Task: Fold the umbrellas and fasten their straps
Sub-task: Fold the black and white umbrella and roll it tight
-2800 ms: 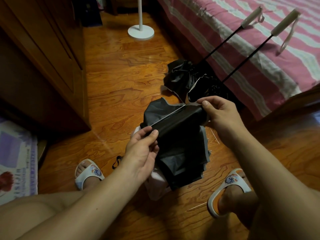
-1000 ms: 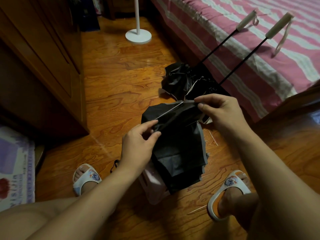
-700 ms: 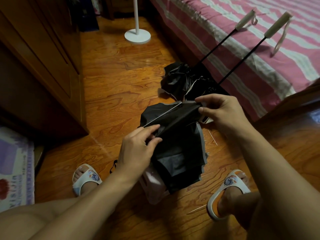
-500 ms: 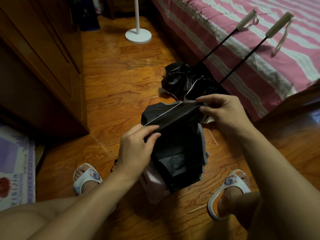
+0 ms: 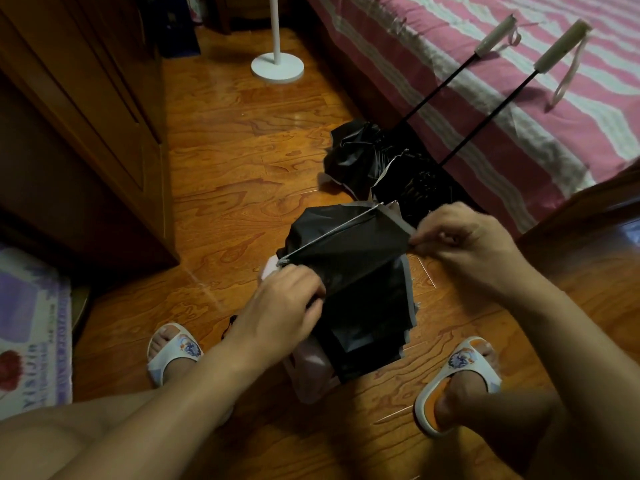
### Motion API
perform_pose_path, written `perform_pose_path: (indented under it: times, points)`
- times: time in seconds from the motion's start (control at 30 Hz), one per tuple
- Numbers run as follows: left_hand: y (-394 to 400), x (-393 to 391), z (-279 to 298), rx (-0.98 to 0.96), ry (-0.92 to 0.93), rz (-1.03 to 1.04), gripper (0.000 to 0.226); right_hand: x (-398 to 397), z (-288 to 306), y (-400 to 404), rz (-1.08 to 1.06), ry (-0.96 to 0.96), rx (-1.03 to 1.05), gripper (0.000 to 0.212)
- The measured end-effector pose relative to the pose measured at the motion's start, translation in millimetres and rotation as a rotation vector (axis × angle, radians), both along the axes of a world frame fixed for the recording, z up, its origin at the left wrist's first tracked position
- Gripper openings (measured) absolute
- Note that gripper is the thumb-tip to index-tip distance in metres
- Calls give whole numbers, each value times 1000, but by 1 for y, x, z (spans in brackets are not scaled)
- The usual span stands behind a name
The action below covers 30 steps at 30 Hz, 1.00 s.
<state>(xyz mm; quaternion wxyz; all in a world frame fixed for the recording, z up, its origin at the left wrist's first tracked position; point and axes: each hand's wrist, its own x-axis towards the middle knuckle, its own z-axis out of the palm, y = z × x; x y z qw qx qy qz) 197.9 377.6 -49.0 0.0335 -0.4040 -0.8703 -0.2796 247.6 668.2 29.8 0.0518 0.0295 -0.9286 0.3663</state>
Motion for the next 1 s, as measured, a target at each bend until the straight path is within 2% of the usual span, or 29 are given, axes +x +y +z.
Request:
perform_pose_path:
  times: [0.13,0.23,0.33,0.4,0.53,0.6,0.67,0.7,0.8,0.83,0.87,0.93,1.0]
  points:
    - [0,15,-3,-114,125,-111,13,31,-24,11,106,-116,92,13]
    - [2,27,-13,-204,167,-234,12,48,-61,17,161,-183,312,10]
    - [1,38,-33,-427,128,-332,22,59,-100,18,222,-163,451,10]
    - [1,39,-43,-559,69,-352,30,63,-116,13,250,-152,503,19]
    - [8,35,-39,-619,-58,-385,70,61,-137,2,279,-158,677,16]
    - [10,38,-36,-652,-81,-420,69,56,-139,-6,296,-270,760,21]
    - [7,39,-40,-683,-98,-433,58,45,-129,-14,255,-407,830,25]
    - [6,40,-42,-687,-97,-436,56,36,-118,-20,165,-407,783,24]
    - [1,40,-49,-690,-69,-435,55,-13,-78,-36,-218,-104,523,17]
    - [-1,40,-52,-687,-64,-434,54,-39,-68,-39,-279,-81,431,18]
    - [-2,41,-53,-680,-57,-441,54,-65,-62,-41,-310,-129,313,24]
    - [-6,44,-54,-691,-40,-455,54,-114,-60,-46,-323,-344,89,41]
    - [-7,45,-51,-704,-66,-482,55,-147,-67,-52,-321,-512,21,45]
